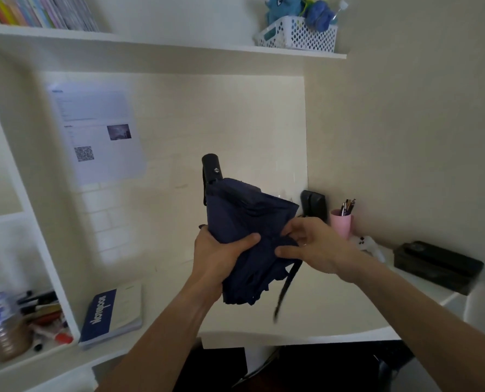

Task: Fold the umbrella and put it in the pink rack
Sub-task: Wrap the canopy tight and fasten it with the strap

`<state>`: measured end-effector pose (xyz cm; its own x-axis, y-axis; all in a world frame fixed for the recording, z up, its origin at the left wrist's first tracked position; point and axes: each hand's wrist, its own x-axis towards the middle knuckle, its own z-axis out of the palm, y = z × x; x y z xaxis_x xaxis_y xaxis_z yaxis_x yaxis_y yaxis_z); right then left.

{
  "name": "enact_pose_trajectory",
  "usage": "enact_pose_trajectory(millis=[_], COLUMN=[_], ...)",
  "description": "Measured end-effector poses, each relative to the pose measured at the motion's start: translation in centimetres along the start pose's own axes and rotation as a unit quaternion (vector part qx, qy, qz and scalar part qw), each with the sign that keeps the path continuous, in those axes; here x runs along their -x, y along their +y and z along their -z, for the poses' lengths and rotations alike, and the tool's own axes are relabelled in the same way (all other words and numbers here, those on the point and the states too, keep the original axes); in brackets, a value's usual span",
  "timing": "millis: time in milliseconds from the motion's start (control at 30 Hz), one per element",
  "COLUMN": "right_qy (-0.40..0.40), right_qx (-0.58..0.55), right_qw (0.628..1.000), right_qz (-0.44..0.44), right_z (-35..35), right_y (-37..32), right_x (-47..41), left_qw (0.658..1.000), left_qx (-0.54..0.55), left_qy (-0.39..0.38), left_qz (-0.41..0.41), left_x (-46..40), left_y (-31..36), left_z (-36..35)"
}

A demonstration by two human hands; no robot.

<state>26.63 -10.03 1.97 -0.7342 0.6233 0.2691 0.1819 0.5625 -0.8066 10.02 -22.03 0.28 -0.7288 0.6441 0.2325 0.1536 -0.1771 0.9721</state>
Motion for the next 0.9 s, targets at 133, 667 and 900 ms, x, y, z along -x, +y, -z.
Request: enact_pose_trajectory(millis=[133, 667, 900], right_qy=[0.023, 0.063, 0.15], right_qx=[-0.024, -0.15, -0.193], right_qw=[0.999, 0.986, 0.969], right_qz=[0.004, -0.039, 0.025], right_z=[1.3, 1.4, -1.1], right_y=[-1.1, -1.0, -2.5], right_x=[0.2, 0.0, -1.0], left_qw=[0.997, 0.979, 0.967], left_qx=[0.062, 0.152, 0.148], left_qy=[-0.027, -0.108, -0.173], left_qz=[0.038, 0.081, 0.111], left_x=[0.3, 1.3, 2.3], left_y=[0.1, 1.1, 1.0], left_z=[1.1, 1.6, 0.3])
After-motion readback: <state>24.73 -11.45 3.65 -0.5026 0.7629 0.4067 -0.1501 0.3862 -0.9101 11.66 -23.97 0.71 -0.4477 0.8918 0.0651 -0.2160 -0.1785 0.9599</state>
